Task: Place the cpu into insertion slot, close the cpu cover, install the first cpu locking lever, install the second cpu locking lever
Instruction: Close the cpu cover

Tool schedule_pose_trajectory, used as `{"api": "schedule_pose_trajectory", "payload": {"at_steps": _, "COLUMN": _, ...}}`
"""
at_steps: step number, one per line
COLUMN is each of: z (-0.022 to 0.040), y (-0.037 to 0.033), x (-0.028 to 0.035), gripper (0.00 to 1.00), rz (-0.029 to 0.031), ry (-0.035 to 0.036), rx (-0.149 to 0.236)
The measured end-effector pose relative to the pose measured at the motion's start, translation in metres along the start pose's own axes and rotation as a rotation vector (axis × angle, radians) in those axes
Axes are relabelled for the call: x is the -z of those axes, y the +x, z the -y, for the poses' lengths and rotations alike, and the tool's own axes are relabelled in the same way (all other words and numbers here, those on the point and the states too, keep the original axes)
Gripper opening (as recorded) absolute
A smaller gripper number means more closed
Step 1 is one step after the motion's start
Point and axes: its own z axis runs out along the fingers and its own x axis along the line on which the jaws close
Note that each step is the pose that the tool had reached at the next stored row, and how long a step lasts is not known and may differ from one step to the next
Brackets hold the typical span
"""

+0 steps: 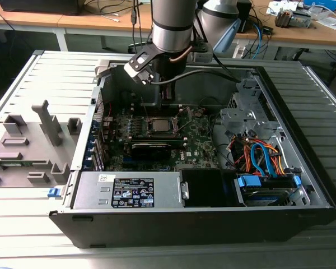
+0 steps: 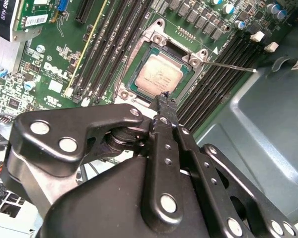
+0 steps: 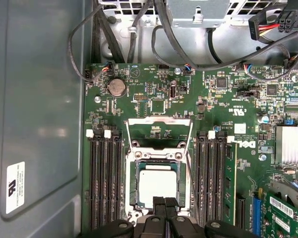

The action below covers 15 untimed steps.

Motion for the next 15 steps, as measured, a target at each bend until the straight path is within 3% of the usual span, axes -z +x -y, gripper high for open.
{"api": "schedule_pose_trajectory", "payload": {"at_steps": 15, "z": -0.0001, "y": -0.0053, "x": 0.0001, "gripper": 0.11, "rz": 0.0000, "ry": 0.0000, "rx": 0.000}}
